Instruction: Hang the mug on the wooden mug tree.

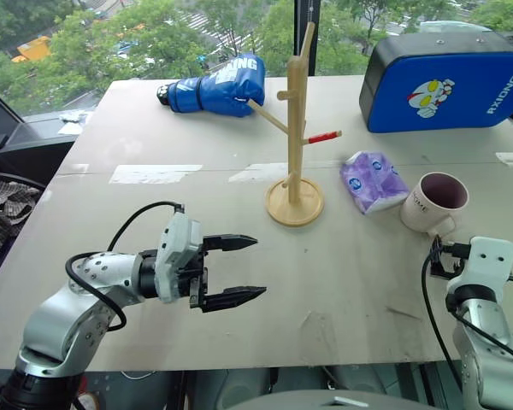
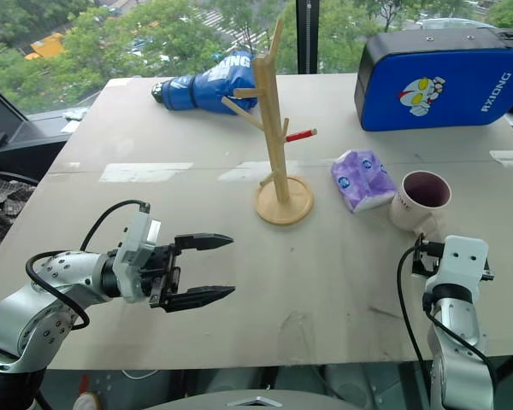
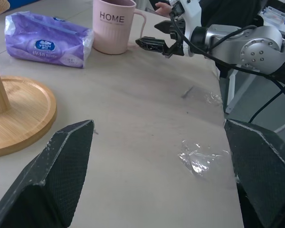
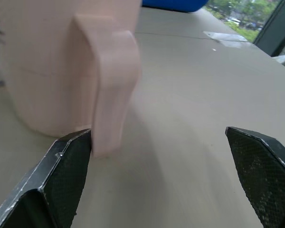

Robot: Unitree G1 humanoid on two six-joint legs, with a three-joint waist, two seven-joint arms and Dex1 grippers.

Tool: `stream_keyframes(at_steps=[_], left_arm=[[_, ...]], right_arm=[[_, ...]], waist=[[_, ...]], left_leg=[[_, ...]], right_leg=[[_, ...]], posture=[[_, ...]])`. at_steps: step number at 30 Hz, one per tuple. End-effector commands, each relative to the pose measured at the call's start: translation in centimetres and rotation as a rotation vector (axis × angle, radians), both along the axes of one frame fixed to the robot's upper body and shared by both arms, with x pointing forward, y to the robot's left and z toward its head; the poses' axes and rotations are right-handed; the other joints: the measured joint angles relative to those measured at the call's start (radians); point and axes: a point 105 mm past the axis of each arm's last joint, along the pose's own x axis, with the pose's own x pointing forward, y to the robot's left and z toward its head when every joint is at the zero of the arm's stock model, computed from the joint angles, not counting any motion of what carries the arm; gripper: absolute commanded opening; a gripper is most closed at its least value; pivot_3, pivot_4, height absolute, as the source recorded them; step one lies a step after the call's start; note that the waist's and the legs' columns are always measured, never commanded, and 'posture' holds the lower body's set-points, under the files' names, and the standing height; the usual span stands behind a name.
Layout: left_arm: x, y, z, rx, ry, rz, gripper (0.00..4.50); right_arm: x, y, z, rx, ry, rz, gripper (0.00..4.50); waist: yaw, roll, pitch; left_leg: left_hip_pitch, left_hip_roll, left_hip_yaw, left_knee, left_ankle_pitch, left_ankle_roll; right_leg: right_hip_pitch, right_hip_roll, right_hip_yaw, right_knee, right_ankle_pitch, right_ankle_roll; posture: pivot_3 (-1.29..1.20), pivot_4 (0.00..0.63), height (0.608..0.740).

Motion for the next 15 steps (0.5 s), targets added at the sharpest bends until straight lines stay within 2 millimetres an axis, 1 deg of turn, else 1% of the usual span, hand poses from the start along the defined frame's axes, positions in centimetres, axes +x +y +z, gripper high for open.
stream_keyframes(at_steps=[1,4,7,8,9,11,12,14,15], left_arm=[[-1.1,-0.8,1.1,-0.003,-0.063,-0.018,4.48],[-1.5,-1.1,1.1,-0.004,-0.068,-0.010,4.48],[-1.8,-1.4,1.4,-0.010,-0.075,-0.005,4.48],[-1.8,-1.4,1.5,-0.015,-0.080,-0.005,4.50],[-2.0,-1.5,1.6,-0.023,-0.083,-0.005,4.50],[-2.3,-1.5,1.8,-0.034,-0.082,-0.009,4.50],[-2.5,-1.6,1.9,-0.038,-0.081,-0.009,4.50],[-2.6,-1.7,2.0,-0.044,-0.085,-0.007,4.50],[-2.7,-1.8,2.1,-0.046,-0.087,-0.006,4.50]], right_arm=[[-0.1,-1.5,0.8,-0.039,-0.031,-0.069,4.50],[0.3,-1.6,0.9,-0.035,-0.038,-0.069,4.50],[1.2,-2.1,0.5,-0.017,-0.033,-0.073,4.50],[1.4,-2.2,0.4,-0.017,-0.031,-0.072,3.99],[1.9,-2.3,0.3,-0.007,-0.039,-0.057,3.73],[2.6,-2.2,0.4,-0.005,-0.052,-0.025,2.86],[2.8,-2.2,0.5,-0.003,-0.058,-0.010,2.28],[3.1,-2.2,0.4,0.000,-0.064,0.007,1.38],[3.2,-2.2,0.4,-0.002,-0.063,0.016,0.77]], waist=[[0.001,0.000,0.000],[0.002,0.000,0.000],[0.002,0.000,0.000],[0.002,0.000,0.000],[0.001,0.000,0.000],[0.001,0.000,0.000],[0.001,0.000,0.000],[0.001,0.000,0.000],[0.002,0.000,0.000]], left_leg=[[0.000,0.000,0.000,0.000,0.000,0.000],[0.000,0.000,0.000,0.000,0.000,0.000],[0.001,0.000,0.000,0.000,0.000,0.000],[0.001,0.000,0.000,0.000,0.000,0.000],[0.001,0.000,0.000,0.000,0.000,0.000],[0.001,0.000,0.000,0.000,0.000,0.000],[0.001,0.000,0.001,0.000,0.000,0.000],[0.001,0.000,0.001,0.000,0.000,0.000],[0.001,0.000,0.001,0.000,0.000,0.000]], right_leg=[[0.000,0.000,0.000,0.000,0.000,0.000],[0.000,0.000,0.000,0.000,0.000,0.000],[0.000,0.000,0.000,0.001,0.000,0.000],[0.001,0.000,0.000,0.001,0.000,0.000],[0.001,0.000,0.000,0.001,0.000,0.000],[0.001,0.000,0.000,0.001,0.000,0.000],[0.001,0.000,0.000,0.001,0.000,0.000],[0.001,0.000,0.000,0.001,0.000,0.000],[0.001,0.001,0.000,0.001,0.000,0.000]], posture=[[0.00,0.150,0.740],[0.00,0.150,0.740],[0.00,0.150,0.740],[0.00,0.150,0.740],[0.00,0.150,0.740],[0.00,0.150,0.740],[0.00,0.150,0.740],[0.00,0.150,0.740],[0.00,0.150,0.740]])
